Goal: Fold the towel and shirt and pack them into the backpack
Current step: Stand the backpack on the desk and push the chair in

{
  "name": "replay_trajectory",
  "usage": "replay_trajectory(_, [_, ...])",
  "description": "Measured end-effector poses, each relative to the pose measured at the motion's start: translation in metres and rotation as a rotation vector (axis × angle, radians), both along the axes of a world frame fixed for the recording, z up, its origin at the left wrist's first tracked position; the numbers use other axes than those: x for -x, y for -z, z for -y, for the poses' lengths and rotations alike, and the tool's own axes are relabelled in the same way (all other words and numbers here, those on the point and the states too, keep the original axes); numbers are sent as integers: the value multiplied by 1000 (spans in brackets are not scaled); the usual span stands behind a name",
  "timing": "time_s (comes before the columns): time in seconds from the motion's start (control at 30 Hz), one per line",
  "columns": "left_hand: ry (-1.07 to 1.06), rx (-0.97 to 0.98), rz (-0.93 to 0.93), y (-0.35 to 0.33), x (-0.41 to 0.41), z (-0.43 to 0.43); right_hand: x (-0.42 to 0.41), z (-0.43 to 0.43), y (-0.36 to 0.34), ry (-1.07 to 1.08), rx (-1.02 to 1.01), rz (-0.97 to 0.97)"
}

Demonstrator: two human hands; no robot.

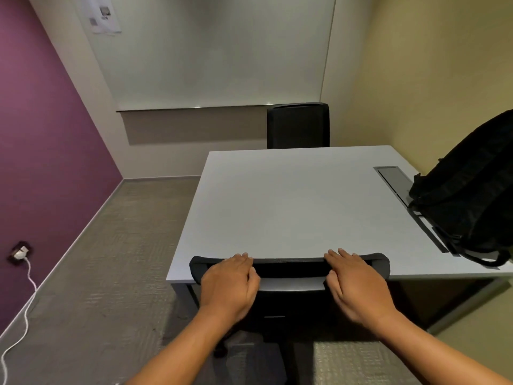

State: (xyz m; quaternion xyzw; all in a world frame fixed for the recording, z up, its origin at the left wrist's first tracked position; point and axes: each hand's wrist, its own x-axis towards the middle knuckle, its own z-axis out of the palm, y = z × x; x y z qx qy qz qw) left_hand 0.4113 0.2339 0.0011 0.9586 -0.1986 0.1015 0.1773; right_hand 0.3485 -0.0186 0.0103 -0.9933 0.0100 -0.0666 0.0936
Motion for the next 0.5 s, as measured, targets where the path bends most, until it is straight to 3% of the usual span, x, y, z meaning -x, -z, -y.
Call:
replay_trajectory(0.33, [96, -128, -240, -8, -14, 14, -26, -6, -7, -93, 15, -264])
replay_trajectory(0.5, [126, -212, -288, -6, -20, 15, -29, -6, -6, -88, 33, -297])
